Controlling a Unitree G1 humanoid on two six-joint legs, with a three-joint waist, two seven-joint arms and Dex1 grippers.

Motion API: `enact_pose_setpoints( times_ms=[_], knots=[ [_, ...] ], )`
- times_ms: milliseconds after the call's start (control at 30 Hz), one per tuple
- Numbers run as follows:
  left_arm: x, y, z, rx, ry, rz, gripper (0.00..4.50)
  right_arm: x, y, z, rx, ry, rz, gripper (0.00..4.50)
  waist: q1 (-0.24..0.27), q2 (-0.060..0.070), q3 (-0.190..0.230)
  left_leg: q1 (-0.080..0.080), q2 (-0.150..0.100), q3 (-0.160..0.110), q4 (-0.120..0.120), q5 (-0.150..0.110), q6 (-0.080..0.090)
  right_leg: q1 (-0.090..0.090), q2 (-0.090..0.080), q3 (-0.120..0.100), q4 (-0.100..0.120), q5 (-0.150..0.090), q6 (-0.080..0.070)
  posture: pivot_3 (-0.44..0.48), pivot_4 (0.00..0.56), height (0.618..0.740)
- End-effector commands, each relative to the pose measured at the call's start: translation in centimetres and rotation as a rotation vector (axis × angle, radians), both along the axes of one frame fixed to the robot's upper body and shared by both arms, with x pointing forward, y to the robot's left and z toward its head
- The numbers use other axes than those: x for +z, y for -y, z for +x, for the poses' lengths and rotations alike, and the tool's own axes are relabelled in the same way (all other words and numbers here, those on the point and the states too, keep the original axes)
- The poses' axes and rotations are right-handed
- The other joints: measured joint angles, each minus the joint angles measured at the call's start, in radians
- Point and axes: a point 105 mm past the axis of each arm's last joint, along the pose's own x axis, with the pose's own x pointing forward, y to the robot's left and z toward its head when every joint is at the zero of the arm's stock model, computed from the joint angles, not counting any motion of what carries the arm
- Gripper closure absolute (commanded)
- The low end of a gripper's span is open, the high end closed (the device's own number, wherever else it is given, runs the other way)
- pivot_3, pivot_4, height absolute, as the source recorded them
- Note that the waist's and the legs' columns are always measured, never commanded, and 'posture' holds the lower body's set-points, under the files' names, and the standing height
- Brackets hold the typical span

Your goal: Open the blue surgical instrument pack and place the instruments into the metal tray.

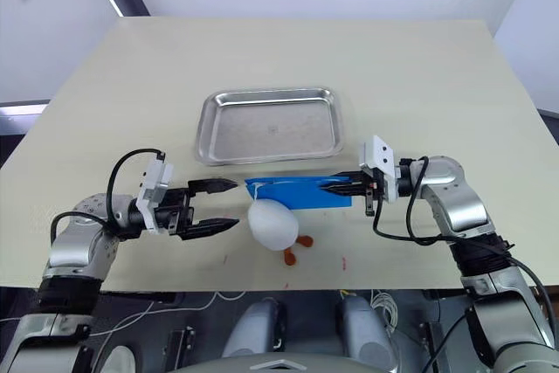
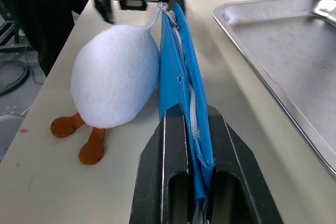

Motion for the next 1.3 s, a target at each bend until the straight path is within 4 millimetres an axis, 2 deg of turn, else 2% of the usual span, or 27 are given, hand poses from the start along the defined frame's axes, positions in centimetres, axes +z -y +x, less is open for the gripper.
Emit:
enact_pose_setpoints(
  times_ms=[33, 200, 600, 700, 867, 933, 967, 1200, 1300],
  knots=[
    [0.2, 1.1, -0.9, -0.006, -0.017, -0.023, 0.05, 0.5, 0.0, 0.0, -0.004, 0.029, 0.018, 4.5, 0.0, 0.0, 0.0, 0.0, 0.0, 0.0, 0.0, 0.0, 0.0, 0.0, 0.0, 0.0, 0.0, 0.0, 0.0, 0.0, 0.15, 0.74],
    [-0.8, 2.7, -1.7, 0.017, -0.073, -0.048, 0.05, 0.6, -0.1, 0.1, -0.007, 0.032, 0.021, 4.5, 0.0, 0.0, 0.0, 0.0, 0.0, 0.0, 0.0, 0.0, 0.0, 0.0, 0.0, 0.0, 0.0, 0.0, 0.0, 0.0, 0.15, 0.74],
    [-2.4, 4.4, -1.1, 0.066, -0.102, -0.078, 0.05, 0.6, -0.2, 0.2, -0.014, 0.036, 0.027, 4.5, 0.0, 0.0, 0.0, 0.0, 0.0, 0.0, 0.0, 0.0, 0.0, 0.0, 0.0, 0.0, 0.0, 0.0, 0.0, 0.0, 0.15, 0.74],
    [-2.6, 4.7, -1.4, 0.054, -0.098, -0.081, 0.91, 0.5, -0.2, 0.2, -0.016, 0.034, 0.026, 4.5, 0.0, 0.0, 0.0, 0.0, 0.0, 0.0, 0.0, 0.0, 0.0, 0.0, 0.0, 0.0, 0.0, 0.0, 0.0, 0.0, 0.15, 0.74],
    [-2.7, 4.4, -1.2, 0.078, -0.087, -0.076, 3.35, 0.5, -0.2, 0.1, -0.019, 0.032, 0.028, 4.5, 0.0, 0.0, 0.0, 0.0, 0.0, 0.0, 0.0, 0.0, 0.0, 0.0, 0.0, 0.0, 0.0, 0.0, 0.0, 0.0, 0.15, 0.74],
    [-2.7, 4.3, -1.2, 0.085, -0.083, -0.074, 4.21, 0.4, -0.2, 0.1, -0.02, 0.032, 0.028, 4.5, 0.0, 0.0, 0.0, 0.0, 0.0, 0.0, 0.0, 0.0, 0.0, 0.0, 0.0, 0.0, 0.0, 0.0, 0.0, 0.0, 0.15, 0.74],
    [-2.6, 4.1, -1.1, 0.09, -0.081, -0.072, 4.46, 0.4, -0.2, 0.1, -0.021, 0.032, 0.029, 4.5, 0.0, 0.0, 0.0, 0.0, 0.0, 0.0, 0.0, 0.0, 0.0, 0.0, 0.0, 0.0, 0.0, 0.0, 0.0, 0.0, 0.15, 0.74],
    [-1.3, 1.4, -1.5, 0.11, -0.071, -0.029, 4.46, 0.5, 0.1, 0.2, -0.03, 0.036, 0.035, 4.5, -0.001, 0.0, 0.0, 0.001, 0.0, 0.0, 0.0, 0.0, 0.0, 0.0, 0.0, 0.0, 0.0, 0.0, 0.0, 0.0, 0.15, 0.74],
    [-0.5, -1.0, -1.4, 0.142, -0.056, 0.018, 4.46, 0.5, 0.3, 0.2, -0.034, 0.038, 0.035, 4.5, -0.001, 0.0, 0.0, 0.001, 0.0, 0.0, 0.0, 0.0, 0.0, 0.0, 0.0, 0.0, 0.0, 0.0, 0.0, 0.0, 0.15, 0.74]
  ],
)
